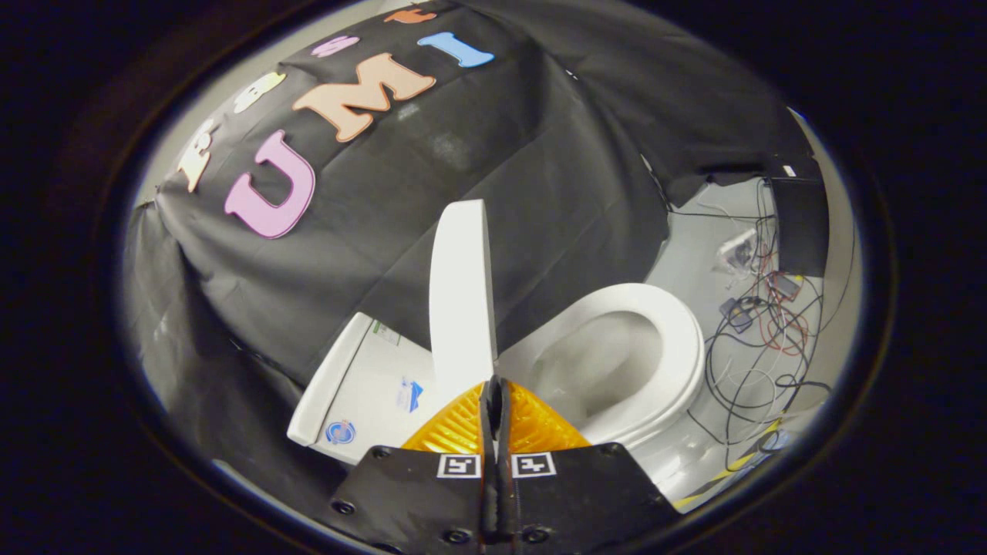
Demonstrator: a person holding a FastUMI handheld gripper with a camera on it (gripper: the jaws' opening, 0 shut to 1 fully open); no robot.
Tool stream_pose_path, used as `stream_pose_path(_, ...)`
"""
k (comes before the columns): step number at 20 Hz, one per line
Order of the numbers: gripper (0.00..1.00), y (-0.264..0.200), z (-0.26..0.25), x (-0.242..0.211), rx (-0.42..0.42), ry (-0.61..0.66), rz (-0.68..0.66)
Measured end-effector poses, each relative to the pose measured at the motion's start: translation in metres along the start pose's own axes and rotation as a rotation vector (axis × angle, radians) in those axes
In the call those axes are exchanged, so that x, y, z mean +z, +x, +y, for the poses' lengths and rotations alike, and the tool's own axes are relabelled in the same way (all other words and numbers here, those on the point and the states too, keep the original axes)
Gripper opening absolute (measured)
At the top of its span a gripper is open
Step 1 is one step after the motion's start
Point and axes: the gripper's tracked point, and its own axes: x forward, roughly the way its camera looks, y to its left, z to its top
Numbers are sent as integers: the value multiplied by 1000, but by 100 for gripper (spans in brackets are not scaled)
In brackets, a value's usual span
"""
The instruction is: Open the toilet lid.
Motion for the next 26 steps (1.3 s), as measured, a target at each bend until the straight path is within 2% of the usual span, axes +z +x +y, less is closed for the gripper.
stream_pose_path(9, 0, -4, 29, -1, 12, -60, -21)
stream_pose_path(21, 0, -5, 74, -6, -25, -188, -36)
stream_pose_path(26, 0, -3, 89, -9, -16, -199, -56)
